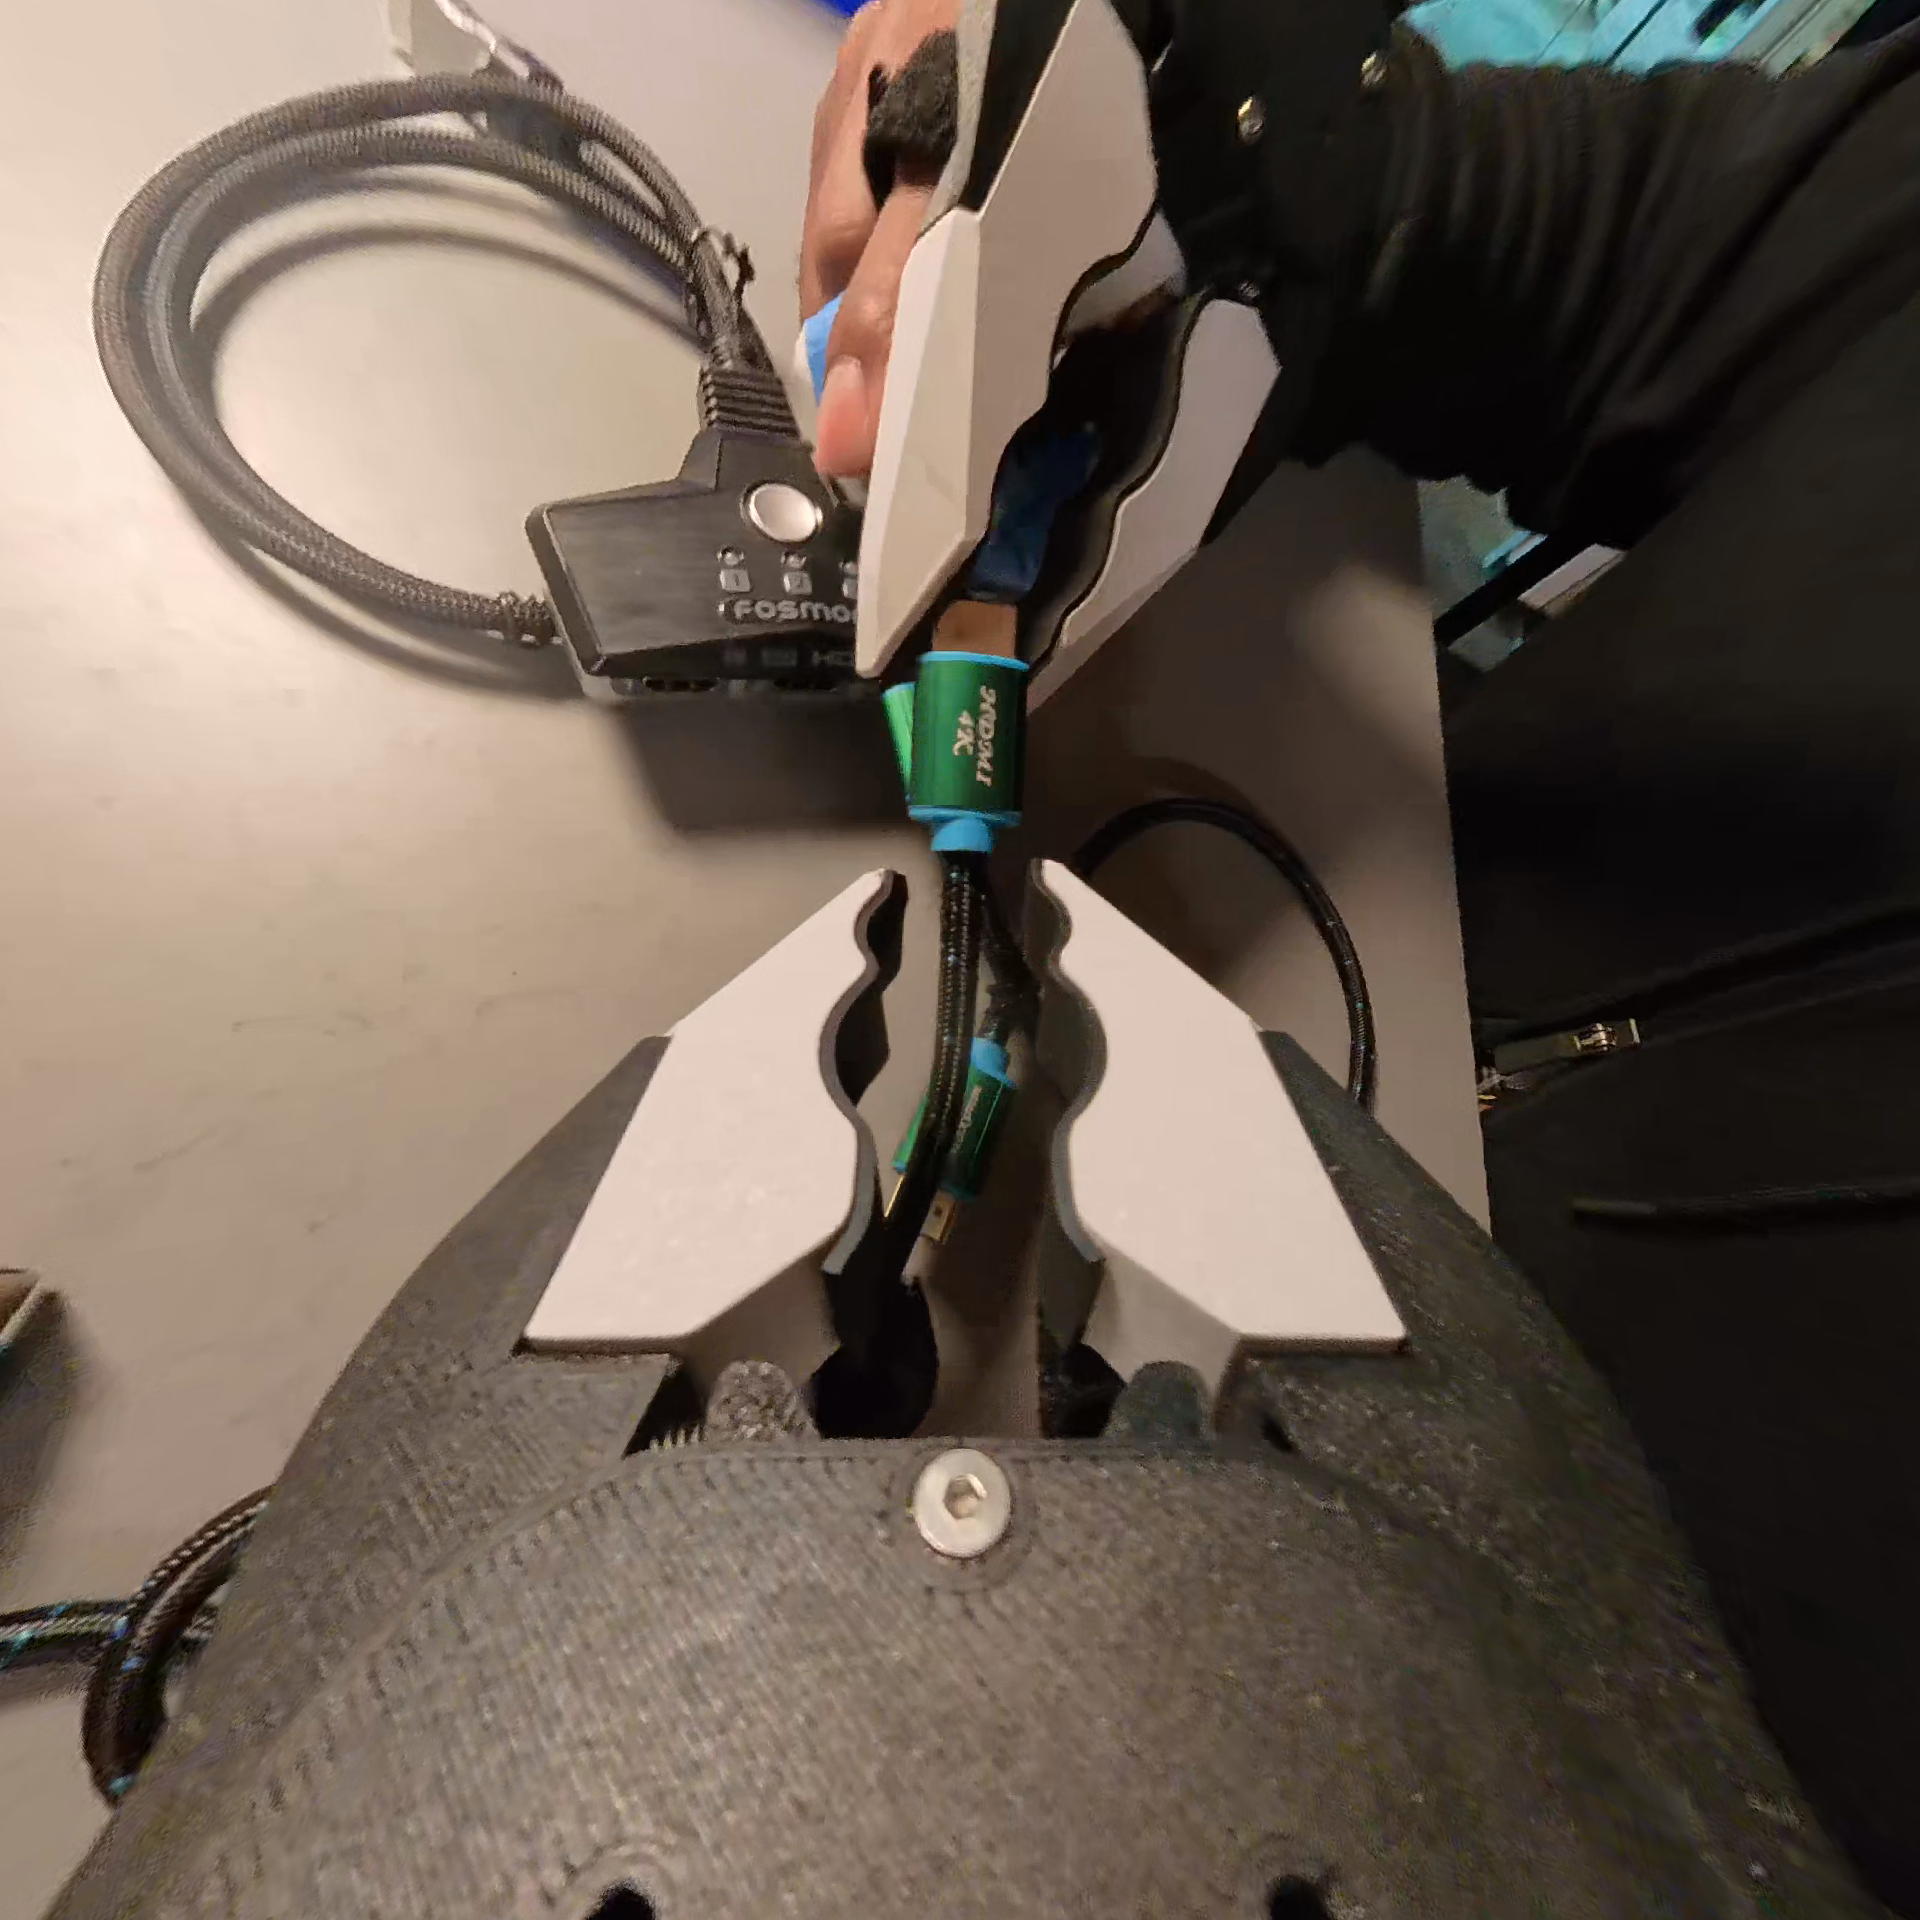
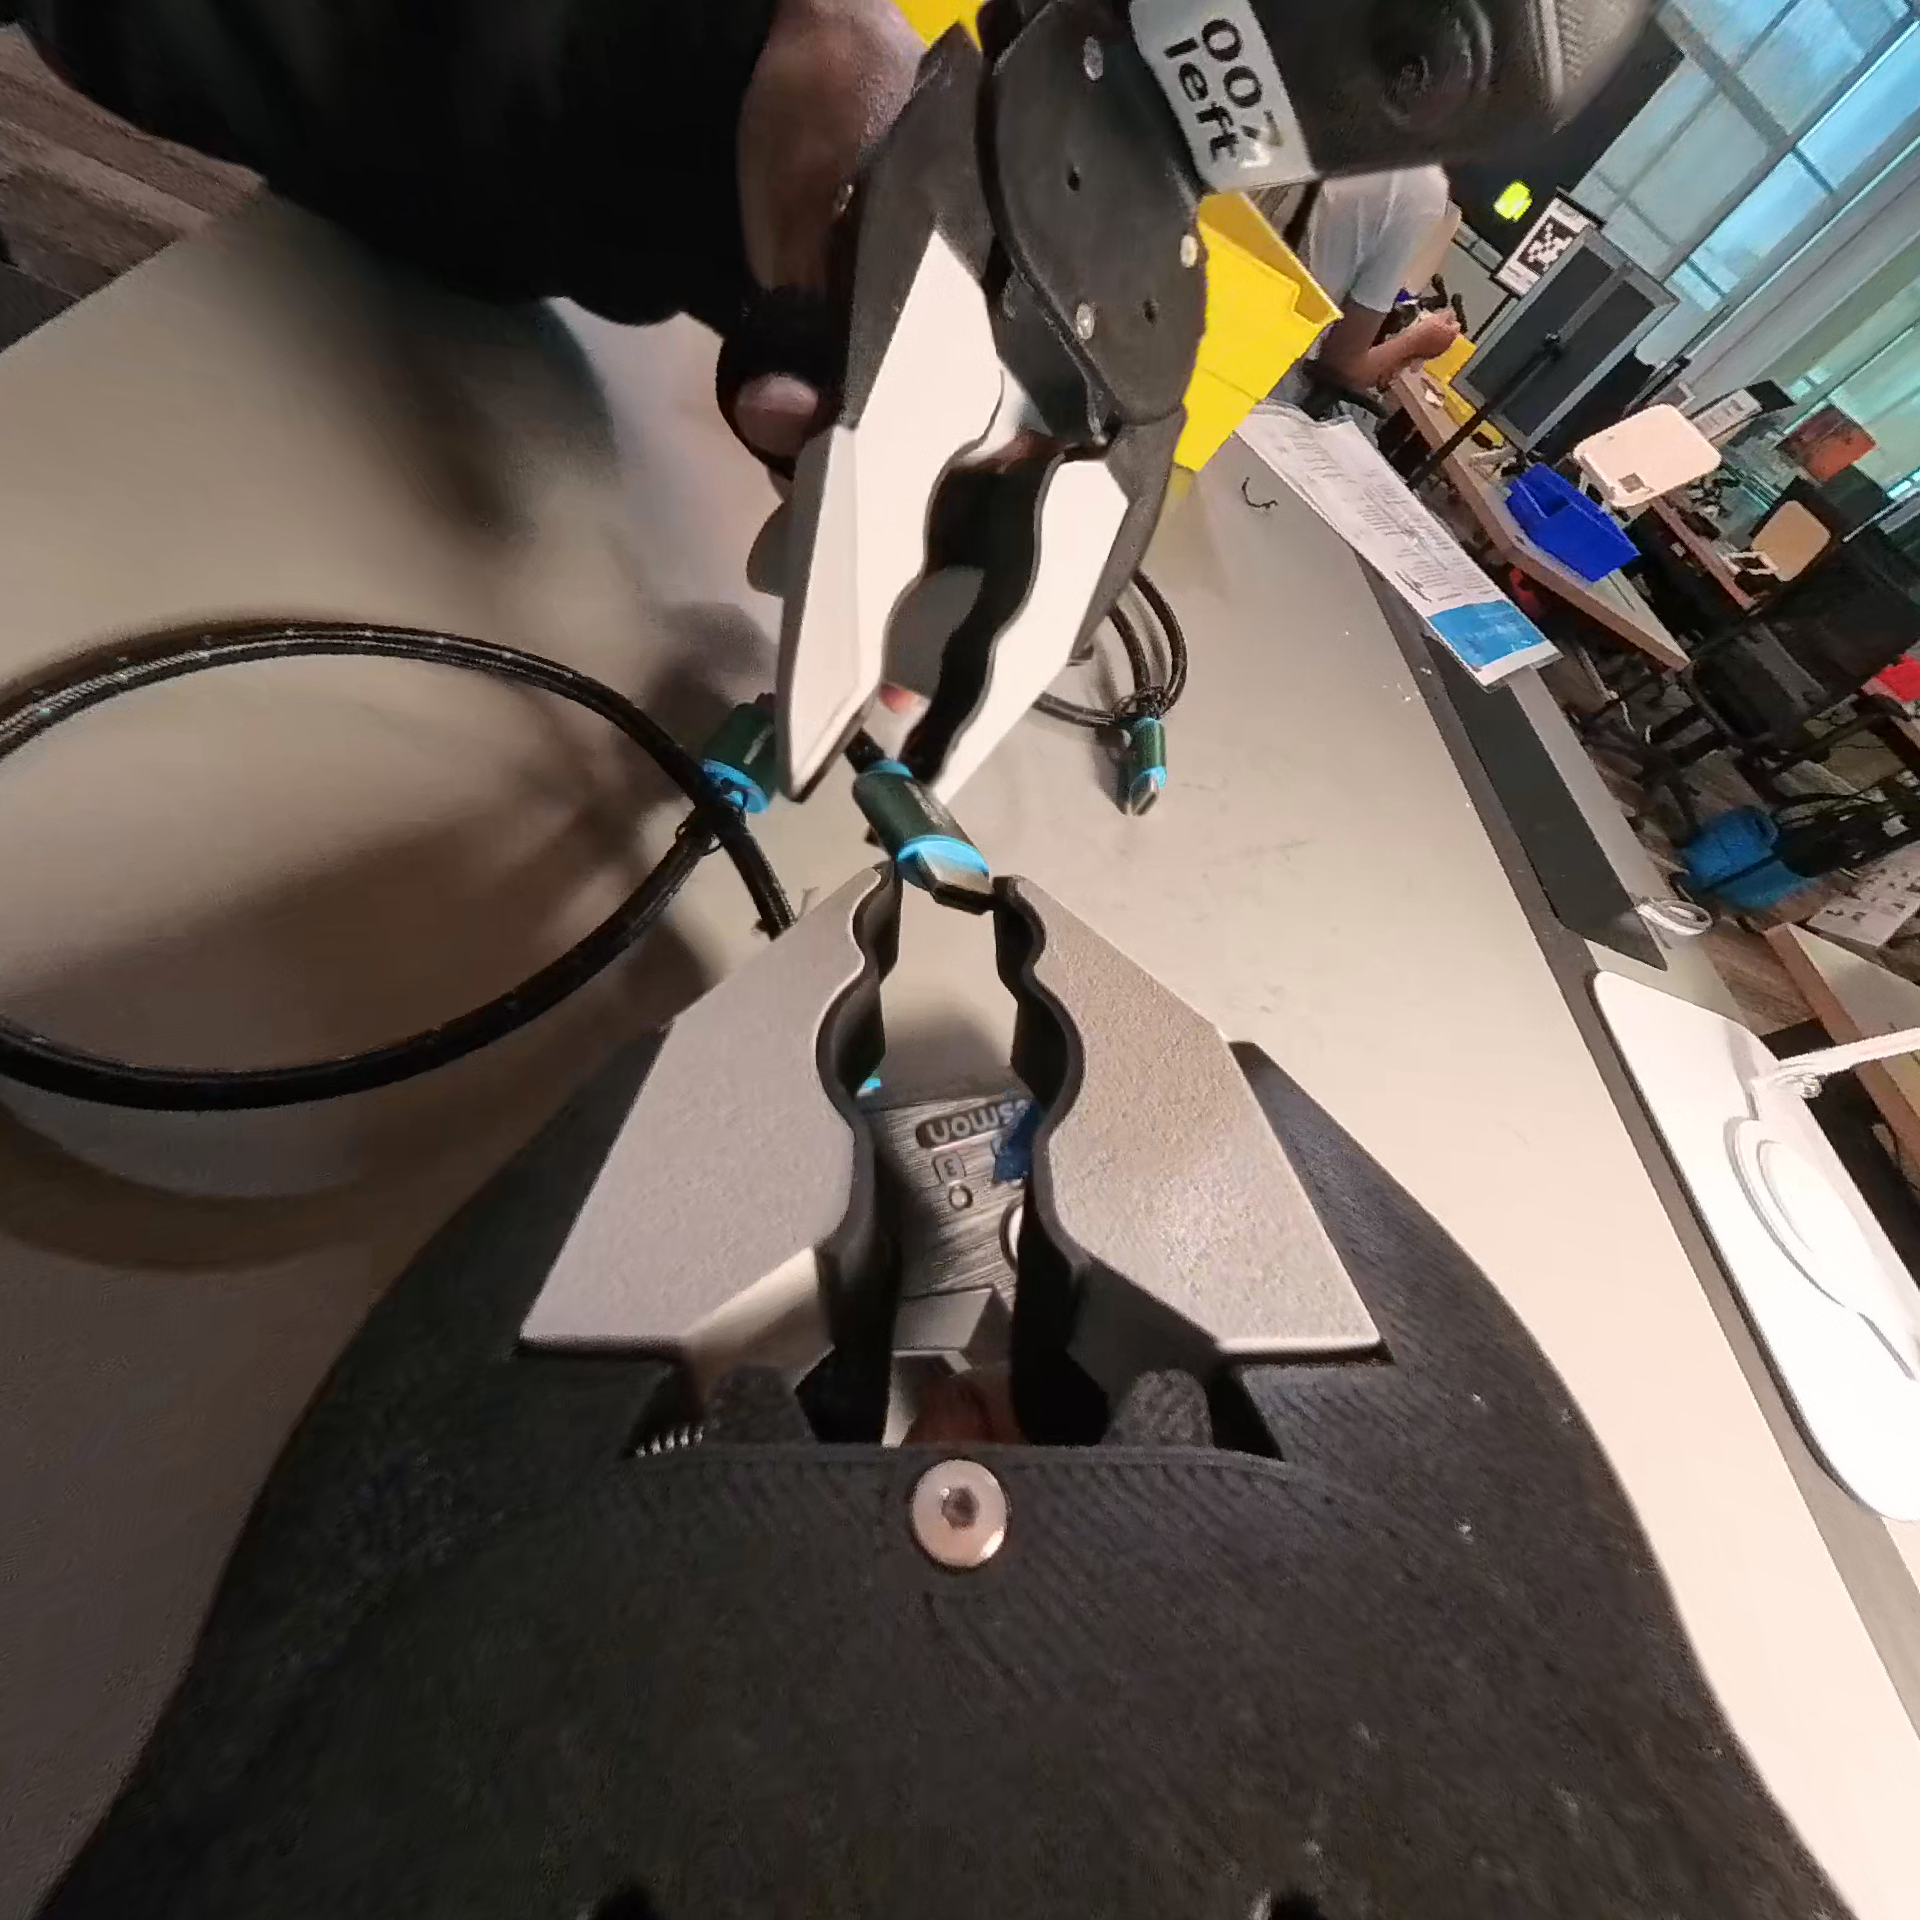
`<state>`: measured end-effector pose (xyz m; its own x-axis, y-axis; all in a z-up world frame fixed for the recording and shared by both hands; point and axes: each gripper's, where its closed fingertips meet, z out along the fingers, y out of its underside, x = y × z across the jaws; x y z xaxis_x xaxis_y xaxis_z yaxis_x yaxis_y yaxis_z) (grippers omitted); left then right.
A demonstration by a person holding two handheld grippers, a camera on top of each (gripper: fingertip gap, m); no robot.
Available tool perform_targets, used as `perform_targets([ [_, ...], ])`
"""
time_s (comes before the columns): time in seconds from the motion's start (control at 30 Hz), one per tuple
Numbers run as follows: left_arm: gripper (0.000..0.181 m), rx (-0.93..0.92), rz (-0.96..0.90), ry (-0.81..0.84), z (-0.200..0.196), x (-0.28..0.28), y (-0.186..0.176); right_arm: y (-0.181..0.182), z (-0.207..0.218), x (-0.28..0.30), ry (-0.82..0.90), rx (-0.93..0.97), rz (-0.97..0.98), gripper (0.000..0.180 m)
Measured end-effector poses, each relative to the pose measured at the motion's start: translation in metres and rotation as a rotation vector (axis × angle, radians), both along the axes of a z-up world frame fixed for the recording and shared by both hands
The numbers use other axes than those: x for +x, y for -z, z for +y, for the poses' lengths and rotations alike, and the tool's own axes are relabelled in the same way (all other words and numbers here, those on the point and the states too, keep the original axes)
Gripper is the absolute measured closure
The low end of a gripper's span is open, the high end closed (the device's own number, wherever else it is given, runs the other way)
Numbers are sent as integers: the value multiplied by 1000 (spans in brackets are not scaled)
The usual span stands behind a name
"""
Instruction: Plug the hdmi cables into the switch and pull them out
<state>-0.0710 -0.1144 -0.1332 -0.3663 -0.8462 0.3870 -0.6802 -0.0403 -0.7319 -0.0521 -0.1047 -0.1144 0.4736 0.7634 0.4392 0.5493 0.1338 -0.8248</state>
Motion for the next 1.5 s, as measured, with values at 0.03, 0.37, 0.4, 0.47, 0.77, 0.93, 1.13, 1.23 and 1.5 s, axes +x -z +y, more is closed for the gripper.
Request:
perform_targets([
  [0.03, 161, -18, -31, 3, -1, 0, -3, 0, 0, 1, 5, -2, -1, 159],
  [0.37, 173, 29, -214, -79, 11, 11, -11, 0, 6, 13, 48, -19, 34, 159],
  [0.4, 172, 21, -219, -90, 11, 12, -12, 0, 6, 13, 48, -16, 36, 159],
  [0.47, 165, -25, -205, -116, 13, 14, -11, -1, 6, 13, 46, -8, 37, 159],
  [0.77, 167, -23, -202, -74, 3, 15, -3, -1, 4, 10, 24, 9, 44, 160],
  [0.93, 173, 95, -204, -65, 4, 14, 0, 1, 1, 22, 42, -43, -3, 144],
  [1.13, 174, 335, -74, -38, 14, 8, 17, 32, -12, 53, 75, -349, -87, 100],
  [1.23, 173, 455, 6, -7, 22, 8, 27, 48, -11, 60, 104, -420, -117, 87],
  [1.5, 174, 627, 134, 57, 29, 12, 34, 50, -4, 58, 151, -441, -100, 96],
])
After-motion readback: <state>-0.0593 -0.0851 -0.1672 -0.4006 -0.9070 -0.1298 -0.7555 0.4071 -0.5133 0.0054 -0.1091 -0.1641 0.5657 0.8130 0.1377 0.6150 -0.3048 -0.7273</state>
